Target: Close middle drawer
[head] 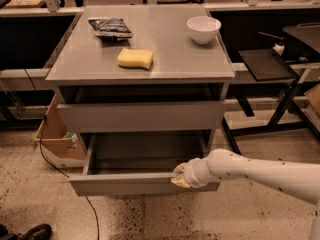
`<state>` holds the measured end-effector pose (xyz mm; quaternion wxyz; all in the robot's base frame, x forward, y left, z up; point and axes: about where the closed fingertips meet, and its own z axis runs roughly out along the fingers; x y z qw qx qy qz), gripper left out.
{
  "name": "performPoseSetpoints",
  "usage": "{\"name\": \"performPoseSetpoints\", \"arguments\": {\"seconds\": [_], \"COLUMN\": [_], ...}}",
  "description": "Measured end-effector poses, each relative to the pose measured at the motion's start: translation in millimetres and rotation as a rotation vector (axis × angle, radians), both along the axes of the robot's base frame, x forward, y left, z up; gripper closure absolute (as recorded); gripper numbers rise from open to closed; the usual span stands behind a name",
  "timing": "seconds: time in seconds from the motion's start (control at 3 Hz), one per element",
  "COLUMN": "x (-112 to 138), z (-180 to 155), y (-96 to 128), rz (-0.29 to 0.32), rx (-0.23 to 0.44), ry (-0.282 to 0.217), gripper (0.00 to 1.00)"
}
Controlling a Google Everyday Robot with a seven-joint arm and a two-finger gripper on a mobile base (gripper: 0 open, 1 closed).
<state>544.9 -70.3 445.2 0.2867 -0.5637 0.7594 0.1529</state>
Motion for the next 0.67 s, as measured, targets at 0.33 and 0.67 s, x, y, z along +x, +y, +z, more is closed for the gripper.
{"name": "performPoseSetpoints", "arguments": {"seconds": [0.33,0.67], "x": [11.3,11.5], "z": [7.9,6.3], "y": [4.5,4.4], "rz": [-0.003,-0.003], "rx": [0.007,0.008], "ry": [-0.020,-0.021], "gripper": [0.81,0.58]}}
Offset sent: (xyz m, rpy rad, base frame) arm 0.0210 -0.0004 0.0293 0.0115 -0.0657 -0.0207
